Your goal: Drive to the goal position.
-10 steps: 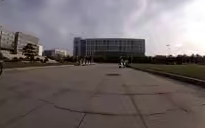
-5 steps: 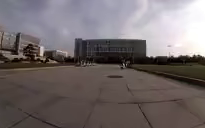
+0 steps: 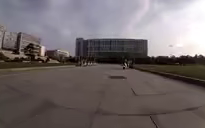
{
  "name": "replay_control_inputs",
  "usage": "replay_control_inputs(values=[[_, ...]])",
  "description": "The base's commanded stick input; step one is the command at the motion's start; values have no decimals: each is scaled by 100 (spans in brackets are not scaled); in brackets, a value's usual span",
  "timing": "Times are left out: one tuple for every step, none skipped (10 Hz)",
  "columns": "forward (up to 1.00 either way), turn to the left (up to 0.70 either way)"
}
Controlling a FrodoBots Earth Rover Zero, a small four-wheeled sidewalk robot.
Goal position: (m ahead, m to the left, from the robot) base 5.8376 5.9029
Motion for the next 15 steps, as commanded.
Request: replay_control_inputs(values=[[70, 0], [70, 0], [70, 0], [70, 0], [70, 0], [70, 0], [70, 0], [70, 0], [70, 0], [70, 3], [70, 10], [70, 12], [70, 14], [70, 14], [70, 14]])
